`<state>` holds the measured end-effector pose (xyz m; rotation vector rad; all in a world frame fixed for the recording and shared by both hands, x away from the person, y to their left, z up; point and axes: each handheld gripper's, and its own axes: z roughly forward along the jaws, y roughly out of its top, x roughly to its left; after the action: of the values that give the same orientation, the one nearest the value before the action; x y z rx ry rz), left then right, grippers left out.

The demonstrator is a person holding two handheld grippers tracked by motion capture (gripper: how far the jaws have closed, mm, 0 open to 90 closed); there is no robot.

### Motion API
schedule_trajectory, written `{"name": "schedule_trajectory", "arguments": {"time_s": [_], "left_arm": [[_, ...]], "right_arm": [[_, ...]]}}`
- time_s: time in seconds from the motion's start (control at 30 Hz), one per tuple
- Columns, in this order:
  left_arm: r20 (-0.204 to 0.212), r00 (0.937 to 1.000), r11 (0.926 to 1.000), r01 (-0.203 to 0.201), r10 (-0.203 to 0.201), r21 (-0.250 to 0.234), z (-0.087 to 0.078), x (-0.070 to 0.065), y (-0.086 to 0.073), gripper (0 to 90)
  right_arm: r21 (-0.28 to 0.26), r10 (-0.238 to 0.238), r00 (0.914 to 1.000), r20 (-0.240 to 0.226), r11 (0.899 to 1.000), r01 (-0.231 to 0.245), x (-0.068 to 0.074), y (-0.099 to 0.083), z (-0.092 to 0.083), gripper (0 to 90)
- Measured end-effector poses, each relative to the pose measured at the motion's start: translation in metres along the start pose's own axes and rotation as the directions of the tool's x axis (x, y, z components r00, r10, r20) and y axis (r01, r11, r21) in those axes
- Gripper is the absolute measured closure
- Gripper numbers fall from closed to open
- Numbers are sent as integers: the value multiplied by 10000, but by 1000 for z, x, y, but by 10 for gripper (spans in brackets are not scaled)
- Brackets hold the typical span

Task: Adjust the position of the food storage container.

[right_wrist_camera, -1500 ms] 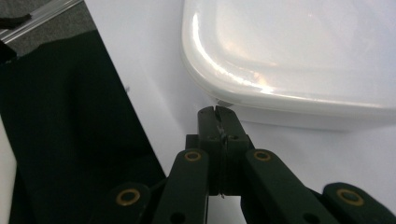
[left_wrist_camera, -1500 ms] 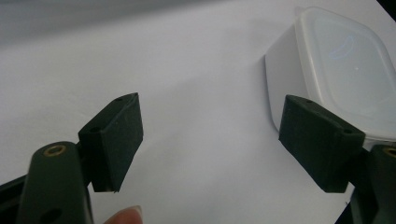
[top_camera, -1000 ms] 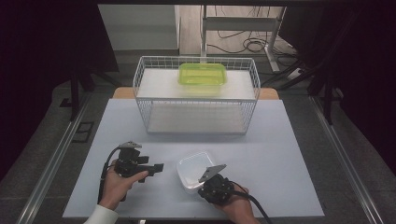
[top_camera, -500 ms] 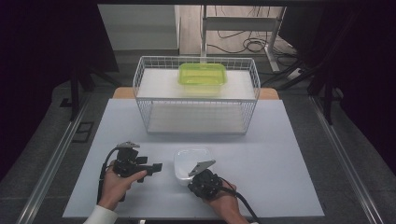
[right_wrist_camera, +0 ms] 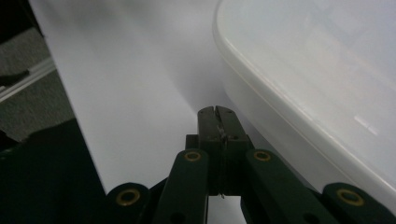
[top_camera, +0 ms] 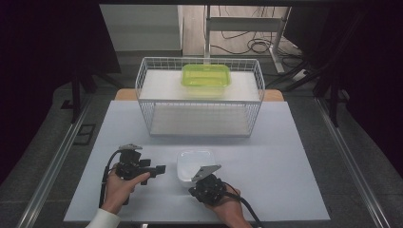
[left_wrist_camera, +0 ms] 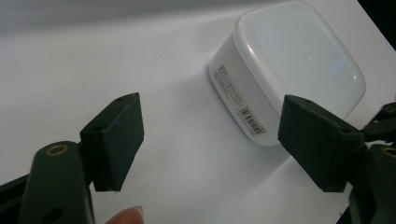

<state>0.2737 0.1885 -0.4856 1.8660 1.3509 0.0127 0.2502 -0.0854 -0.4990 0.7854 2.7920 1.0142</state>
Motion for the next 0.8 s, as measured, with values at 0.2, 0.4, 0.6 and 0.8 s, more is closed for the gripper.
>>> {"name": "schedule_trajectory", "arguments": {"time_s": [0.2, 0.4, 0.6, 0.8], "left_arm": [[168, 9998, 9999, 130, -128, -78, -1, -1, 1, 243], [266, 9992, 9988, 304, -294, -387, -3, -5, 3, 262], [388, 9987, 9982, 341, -322, -494, -5, -6, 4, 263], [579, 9979, 9979, 336, -303, -560, -6, -7, 6, 262]], "right_arm": [[-630, -139, 9998, -139, 9979, 130, 4, 0, -30, 889], [-1609, 139, 9995, 297, 9869, -89, -19, -14, -68, 883], [-2703, 2016, 9785, 440, 9453, -1826, -61, -29, -91, 539], [-3123, 3464, 9381, 18, 8914, -3285, -88, -37, -97, 295]]}}
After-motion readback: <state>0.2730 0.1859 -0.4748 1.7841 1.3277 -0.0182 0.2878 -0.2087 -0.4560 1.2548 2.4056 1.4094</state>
